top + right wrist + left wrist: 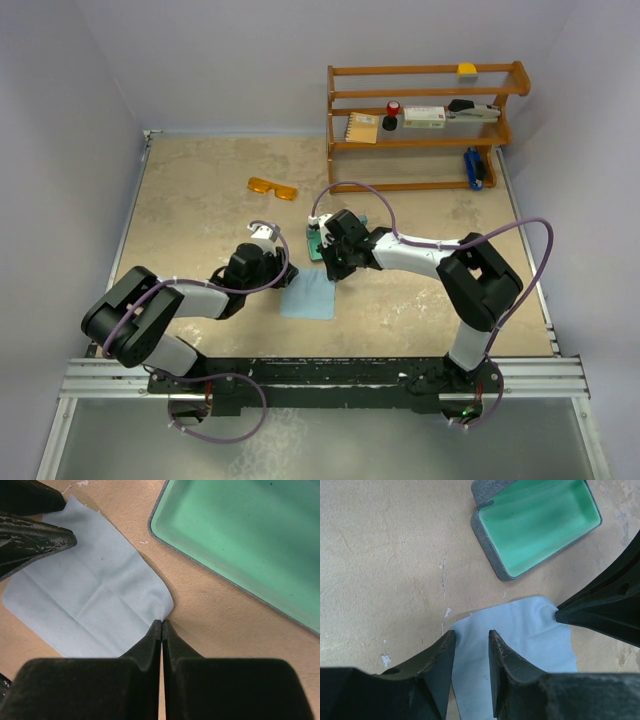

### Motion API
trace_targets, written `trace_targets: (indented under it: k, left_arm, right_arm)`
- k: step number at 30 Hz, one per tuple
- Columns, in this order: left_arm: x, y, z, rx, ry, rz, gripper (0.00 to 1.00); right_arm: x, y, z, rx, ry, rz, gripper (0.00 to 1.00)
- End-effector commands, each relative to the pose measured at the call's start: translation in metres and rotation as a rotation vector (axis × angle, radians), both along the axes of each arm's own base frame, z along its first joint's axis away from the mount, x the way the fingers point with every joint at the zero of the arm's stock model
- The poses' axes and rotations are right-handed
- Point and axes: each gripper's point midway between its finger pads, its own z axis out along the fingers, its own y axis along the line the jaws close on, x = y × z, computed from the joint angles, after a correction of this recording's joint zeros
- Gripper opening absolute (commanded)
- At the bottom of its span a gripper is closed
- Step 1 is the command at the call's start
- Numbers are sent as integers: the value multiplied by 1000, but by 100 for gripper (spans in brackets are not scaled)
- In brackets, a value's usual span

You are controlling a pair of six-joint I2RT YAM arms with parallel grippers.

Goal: Organize the sunglasses
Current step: Move the glasses cleaning cloth to the center of the board, then fold the glasses cleaning cloth at the center of the board.

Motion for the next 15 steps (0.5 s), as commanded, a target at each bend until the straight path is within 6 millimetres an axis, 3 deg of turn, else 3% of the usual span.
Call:
trace_targets:
  k: [1, 10, 15]
  left_arm:
    - [10, -3, 10, 1, -41, 10, 28]
    - [15, -5, 9, 1, -40, 11, 21]
    - [16, -6, 9, 7, -41, 6, 2]
  right_arm:
    - [4, 5, 18, 52, -33, -6, 0]
    - [3, 5, 18, 53, -31, -4, 0]
    - [4, 5, 18, 52, -31, -4, 0]
